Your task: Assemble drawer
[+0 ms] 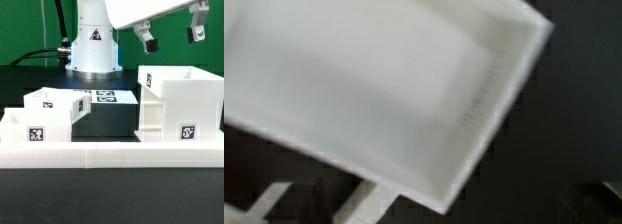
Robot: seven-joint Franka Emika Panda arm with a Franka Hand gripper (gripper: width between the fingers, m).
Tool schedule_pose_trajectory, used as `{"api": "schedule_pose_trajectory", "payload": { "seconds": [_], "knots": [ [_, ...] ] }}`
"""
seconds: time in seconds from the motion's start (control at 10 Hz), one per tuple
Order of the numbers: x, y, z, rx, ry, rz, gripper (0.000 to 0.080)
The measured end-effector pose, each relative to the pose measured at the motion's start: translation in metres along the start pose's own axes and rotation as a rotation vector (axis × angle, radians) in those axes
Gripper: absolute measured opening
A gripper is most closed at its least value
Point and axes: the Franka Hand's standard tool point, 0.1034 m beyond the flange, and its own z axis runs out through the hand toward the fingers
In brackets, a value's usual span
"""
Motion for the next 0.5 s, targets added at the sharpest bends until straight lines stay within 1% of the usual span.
{"api": "schedule_pose_trajectory", "payload": {
  "seconds": [0.2, 0.3, 0.5],
  "knots": [
    [0.013, 0.021, -0.006, -0.007, 0.006, -0.229, 0.0649],
    [0.015, 0.026, -0.006, -0.011, 0.007, -0.335, 0.0649],
    [0.016, 0.027, -0.006, -0.014, 0.006, -0.484, 0.0649]
  ]
}}
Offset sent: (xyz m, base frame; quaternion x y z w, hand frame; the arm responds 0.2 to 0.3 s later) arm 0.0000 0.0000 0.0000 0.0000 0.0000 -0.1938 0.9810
